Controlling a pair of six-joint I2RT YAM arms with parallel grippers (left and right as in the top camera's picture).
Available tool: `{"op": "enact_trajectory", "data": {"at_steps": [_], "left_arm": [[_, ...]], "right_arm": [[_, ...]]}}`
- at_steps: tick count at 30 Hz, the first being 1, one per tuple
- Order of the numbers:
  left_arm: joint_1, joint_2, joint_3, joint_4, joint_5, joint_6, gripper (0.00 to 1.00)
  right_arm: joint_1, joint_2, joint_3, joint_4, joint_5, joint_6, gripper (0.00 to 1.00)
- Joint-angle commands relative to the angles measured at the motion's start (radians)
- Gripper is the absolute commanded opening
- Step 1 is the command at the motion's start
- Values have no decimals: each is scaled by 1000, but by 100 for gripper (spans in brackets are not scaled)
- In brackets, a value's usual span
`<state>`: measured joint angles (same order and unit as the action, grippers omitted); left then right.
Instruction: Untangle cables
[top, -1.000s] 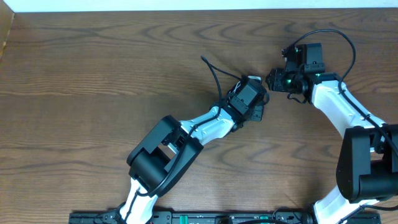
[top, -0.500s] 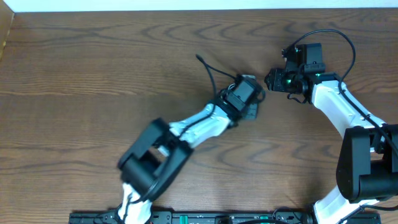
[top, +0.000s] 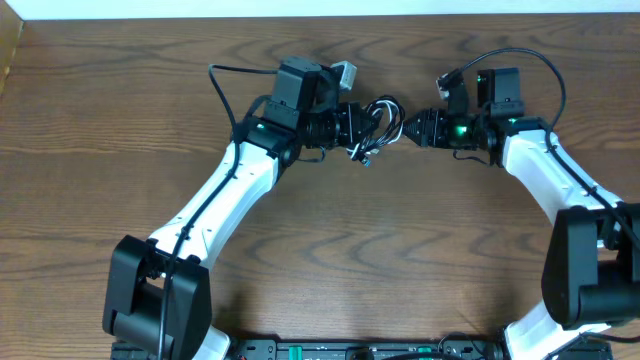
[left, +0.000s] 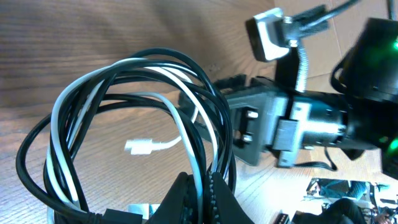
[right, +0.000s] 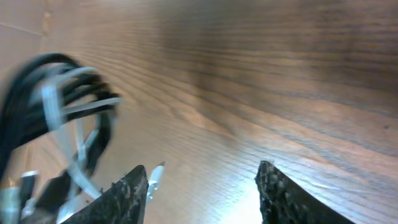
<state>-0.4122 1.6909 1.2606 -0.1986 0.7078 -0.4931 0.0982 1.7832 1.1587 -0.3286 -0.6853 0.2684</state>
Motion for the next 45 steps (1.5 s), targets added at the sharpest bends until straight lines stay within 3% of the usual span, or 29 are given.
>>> {"op": "enact_trajectory", "data": {"at_steps": [1,8,22,28,37,41,45], "left_arm": [[13,1,4,4,-22,10,7],[13,1,4,4,-180,-88,7],[3,1,4,5,-204,-182,7],[-16,1,4,5,-204,-191,7],[-14,0,4,59,-112,-250,8],[26,-26,4,65,-103,-252,7],[124,-77,4,64,-102,-241,7]], "right_arm": [[-2,-90,6,4,-58,80,51],[9,-128,6,23,-58,299,47],[177,-98,6,130,101,436,48],[229,-51,6,147,209,487,31],[229,22,6,137,280,486,28],[214,46,6,68,348,444,11],[168,46,6,-50,407,358,1]]}}
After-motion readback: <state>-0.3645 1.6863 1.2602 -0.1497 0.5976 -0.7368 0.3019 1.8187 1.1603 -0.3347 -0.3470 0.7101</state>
